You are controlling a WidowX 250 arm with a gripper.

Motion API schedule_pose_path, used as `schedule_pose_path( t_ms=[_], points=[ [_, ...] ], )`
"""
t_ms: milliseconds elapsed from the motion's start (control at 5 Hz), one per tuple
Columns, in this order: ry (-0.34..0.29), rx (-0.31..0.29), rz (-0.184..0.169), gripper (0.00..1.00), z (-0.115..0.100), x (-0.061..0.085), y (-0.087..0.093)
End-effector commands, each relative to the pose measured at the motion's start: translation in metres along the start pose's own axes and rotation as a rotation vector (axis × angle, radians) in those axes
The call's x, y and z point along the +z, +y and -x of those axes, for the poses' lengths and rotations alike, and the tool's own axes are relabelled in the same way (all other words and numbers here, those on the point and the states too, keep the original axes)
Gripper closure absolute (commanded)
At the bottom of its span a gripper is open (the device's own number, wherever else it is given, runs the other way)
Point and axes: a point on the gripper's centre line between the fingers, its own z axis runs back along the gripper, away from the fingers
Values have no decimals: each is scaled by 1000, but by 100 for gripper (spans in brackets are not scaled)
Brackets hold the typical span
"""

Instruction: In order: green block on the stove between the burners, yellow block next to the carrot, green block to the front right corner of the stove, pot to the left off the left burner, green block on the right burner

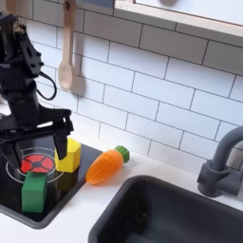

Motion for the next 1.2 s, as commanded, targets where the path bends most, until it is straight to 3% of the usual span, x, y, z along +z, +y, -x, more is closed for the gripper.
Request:
schedule_pose_path(
  t_ms=[0,200,400,1000],
  points=[
    [14,-46,-45,0,18,-12,-2],
    [1,-60,-122,0,18,-15,9],
    [2,-69,-149,0,18,-16,17],
    [16,-76,-151,0,13,-20,23]
  ],
)
